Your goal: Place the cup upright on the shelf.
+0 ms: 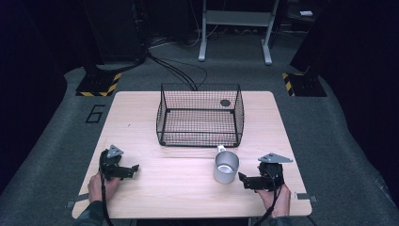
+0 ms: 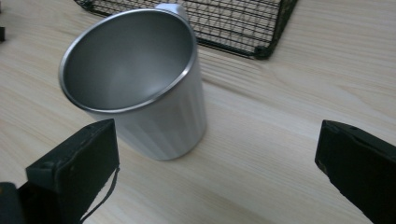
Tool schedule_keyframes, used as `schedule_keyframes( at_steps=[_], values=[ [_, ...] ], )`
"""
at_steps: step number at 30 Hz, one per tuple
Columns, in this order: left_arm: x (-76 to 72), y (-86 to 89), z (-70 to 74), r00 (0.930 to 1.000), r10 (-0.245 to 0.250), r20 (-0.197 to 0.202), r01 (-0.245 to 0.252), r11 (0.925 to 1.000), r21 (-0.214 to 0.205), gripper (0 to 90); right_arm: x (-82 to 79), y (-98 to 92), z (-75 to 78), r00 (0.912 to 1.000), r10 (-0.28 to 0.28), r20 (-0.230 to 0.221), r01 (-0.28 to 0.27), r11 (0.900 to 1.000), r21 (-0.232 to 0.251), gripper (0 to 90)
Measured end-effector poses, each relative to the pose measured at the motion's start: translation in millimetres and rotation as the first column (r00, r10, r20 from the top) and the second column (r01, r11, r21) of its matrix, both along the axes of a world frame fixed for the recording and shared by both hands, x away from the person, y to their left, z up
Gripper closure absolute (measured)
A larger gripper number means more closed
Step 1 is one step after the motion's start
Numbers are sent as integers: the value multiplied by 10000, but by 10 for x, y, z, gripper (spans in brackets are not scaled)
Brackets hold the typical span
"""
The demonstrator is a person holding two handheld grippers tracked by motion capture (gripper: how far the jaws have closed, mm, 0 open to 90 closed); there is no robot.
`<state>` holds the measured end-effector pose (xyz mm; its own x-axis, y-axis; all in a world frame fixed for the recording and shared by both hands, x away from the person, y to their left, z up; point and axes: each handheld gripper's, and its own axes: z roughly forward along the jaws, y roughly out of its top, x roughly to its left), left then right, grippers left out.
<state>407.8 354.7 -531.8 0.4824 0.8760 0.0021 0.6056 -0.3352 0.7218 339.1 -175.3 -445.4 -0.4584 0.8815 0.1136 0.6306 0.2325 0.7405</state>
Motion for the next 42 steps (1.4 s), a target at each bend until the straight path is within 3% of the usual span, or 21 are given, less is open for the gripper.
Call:
schedule_keyframes(
  at_steps=[11,20,21,29,42],
  values=[
    [1,-2,-5,10000,24,58,-24,10000,-30,0,70,323,65,9981,562,-241,-565,9983,-106,0],
    [1,0,-2,10000,-3,14,3,10000,-33,0,172,583,102,9959,873,-258,-887,9941,-624,0],
    [0,1,0,10000,-4,-5,4,10000,6,0,184,617,107,9966,740,-358,-758,9959,-503,0],
    [0,1,1,10000,-10,-11,10,10000,7,0,303,771,72,9971,642,-416,-678,9935,-918,0],
    [1,0,-3,10000,0,22,0,10000,-28,0,415,826,14,9972,433,-612,-500,9924,-1125,12]
  ],
)
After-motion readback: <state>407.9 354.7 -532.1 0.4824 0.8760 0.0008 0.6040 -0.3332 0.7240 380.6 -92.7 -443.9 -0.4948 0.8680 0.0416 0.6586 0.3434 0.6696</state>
